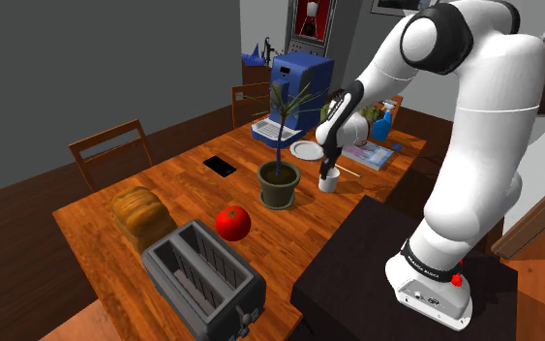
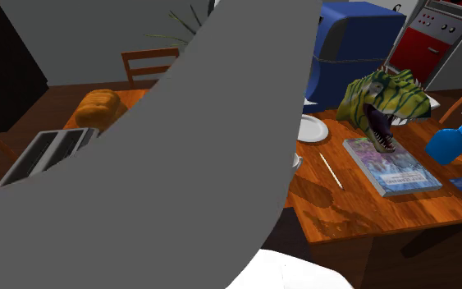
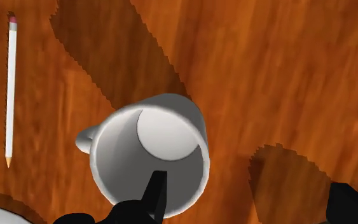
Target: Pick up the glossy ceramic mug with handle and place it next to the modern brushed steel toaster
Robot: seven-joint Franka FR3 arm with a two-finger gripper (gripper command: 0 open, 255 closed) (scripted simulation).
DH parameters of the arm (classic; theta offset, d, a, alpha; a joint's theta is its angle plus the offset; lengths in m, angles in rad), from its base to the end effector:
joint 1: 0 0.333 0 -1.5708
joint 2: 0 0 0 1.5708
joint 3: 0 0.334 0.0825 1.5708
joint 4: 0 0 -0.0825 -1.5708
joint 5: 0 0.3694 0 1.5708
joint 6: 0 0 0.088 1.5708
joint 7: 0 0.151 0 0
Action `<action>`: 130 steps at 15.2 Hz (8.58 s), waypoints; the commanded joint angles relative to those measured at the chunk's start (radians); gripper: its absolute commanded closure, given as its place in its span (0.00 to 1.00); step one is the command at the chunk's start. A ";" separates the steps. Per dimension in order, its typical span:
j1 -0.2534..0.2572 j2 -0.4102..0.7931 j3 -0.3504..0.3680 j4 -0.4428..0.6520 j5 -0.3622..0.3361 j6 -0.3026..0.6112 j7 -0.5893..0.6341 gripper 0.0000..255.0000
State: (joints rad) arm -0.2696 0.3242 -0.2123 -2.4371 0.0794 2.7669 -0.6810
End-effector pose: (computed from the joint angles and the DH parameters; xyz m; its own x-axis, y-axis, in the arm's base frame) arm 0.4289 -0.2336 0.1642 0.9907 0.1359 -0.0107 0.1363 -0.9899 0.0390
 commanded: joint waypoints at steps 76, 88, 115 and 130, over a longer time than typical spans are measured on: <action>0.014 -0.375 -0.058 0.135 -0.151 -0.497 0.063 1.00; 0.080 -0.593 0.053 -0.051 -0.189 -0.537 0.267 1.00; 0.410 -0.794 0.533 -0.235 0.049 -0.571 0.894 1.00; 0.389 -0.619 0.575 -0.325 0.024 -0.310 0.928 1.00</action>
State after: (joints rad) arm 0.1220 -0.3099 0.3597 -2.7576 0.1074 2.4376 0.2438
